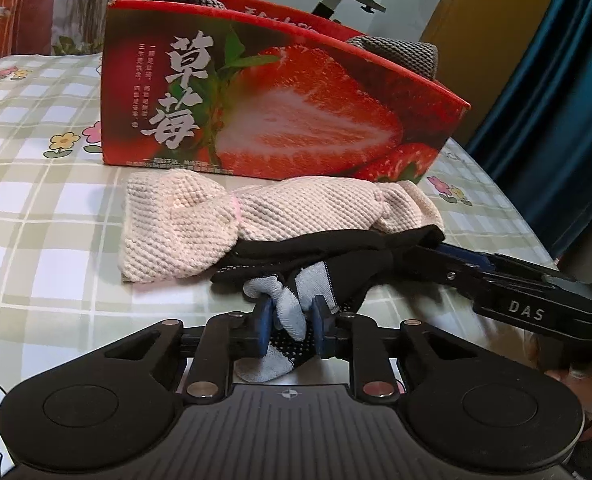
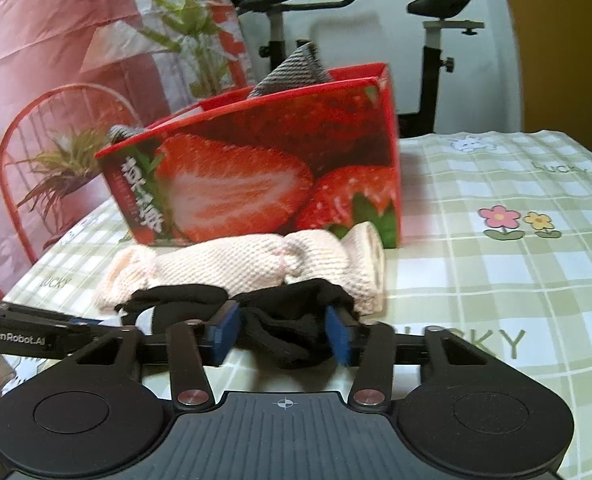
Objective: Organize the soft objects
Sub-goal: 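Close both tools on the black work glove, then lift the black work glove with both tools over the box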
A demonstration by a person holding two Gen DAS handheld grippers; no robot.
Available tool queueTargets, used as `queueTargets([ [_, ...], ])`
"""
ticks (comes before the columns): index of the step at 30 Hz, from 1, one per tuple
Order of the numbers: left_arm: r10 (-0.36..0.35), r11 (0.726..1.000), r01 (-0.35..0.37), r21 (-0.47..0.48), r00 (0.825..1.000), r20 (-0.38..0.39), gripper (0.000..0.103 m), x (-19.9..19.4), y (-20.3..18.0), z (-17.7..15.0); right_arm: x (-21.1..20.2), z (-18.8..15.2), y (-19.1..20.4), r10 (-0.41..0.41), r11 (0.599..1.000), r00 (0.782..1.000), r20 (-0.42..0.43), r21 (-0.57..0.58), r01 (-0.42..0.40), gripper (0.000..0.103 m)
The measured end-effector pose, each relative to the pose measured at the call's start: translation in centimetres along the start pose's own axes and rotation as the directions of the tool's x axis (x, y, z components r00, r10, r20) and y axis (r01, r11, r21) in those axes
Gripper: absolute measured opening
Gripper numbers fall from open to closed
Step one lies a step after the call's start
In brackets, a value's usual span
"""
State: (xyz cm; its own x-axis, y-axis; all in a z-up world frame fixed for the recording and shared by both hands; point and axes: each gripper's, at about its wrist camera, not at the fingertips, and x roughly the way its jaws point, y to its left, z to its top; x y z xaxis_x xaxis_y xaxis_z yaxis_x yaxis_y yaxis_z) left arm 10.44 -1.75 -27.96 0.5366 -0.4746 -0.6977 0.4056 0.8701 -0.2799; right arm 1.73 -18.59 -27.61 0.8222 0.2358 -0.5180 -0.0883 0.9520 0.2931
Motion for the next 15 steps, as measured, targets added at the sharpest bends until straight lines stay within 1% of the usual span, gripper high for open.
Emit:
queueTargets([
  [2, -0.005, 1.0, 0.005, 0.001, 1.0, -0.003, 0.015, 0.0, 0.0, -0.1, 0.0, 0.0, 0.4, 0.001, 1.0, 1.0, -0.017, -0.022, -0.002, 0.033],
  [3, -0.008, 1.0, 0.008, -0.003, 1.0, -0.001, 0.013, 0.0, 0.1, -0.1, 0.0, -0.1, 0.4, 0.007, 1.0, 1.0, -0.024, -0.027, -0.007, 0.029],
  [4, -0.012, 1.0, 0.012, -0.009, 1.0, 0.002, 0.012, -0.2, 0.3, -0.1, -0.1, -0.1, 0.4, 0.013, 1.0, 0.999, -0.031, -0.028, -0.013, 0.025],
  [5, -0.016, 1.0, 0.016, -0.013, 1.0, 0.007, 0.011, -0.3, 0.4, -0.2, -0.2, -0.1, 0.4, 0.016, 0.999, 0.999, -0.037, -0.028, -0.017, 0.024],
  [7, -0.023, 1.0, 0.023, -0.016, 1.0, 0.015, 0.01, -0.5, 0.6, -0.2, -0.5, 0.0, 0.5, 0.021, 0.999, 0.999, -0.045, -0.034, -0.023, 0.016],
  [9, -0.033, 0.999, 0.033, -0.015, 0.999, 0.029, 0.01, -0.9, 0.6, -0.3, -0.8, 0.1, 0.8, 0.024, 0.998, 0.998, -0.051, -0.049, -0.026, 0.013],
  [11, -0.041, 0.999, 0.041, -0.012, 0.998, 0.052, 0.009, -1.5, 0.7, -0.2, -1.2, 0.3, 1.3, 0.025, 0.997, 0.999, -0.048, -0.071, -0.028, 0.012],
  [15, -0.055, 0.998, 0.056, -0.002, 0.992, 0.115, 0.009, -3.3, 0.6, 0.3, -2.5, 1.3, 2.2, 0.026, 0.994, 1.0, -0.01, -0.11, -0.027, 0.012],
])
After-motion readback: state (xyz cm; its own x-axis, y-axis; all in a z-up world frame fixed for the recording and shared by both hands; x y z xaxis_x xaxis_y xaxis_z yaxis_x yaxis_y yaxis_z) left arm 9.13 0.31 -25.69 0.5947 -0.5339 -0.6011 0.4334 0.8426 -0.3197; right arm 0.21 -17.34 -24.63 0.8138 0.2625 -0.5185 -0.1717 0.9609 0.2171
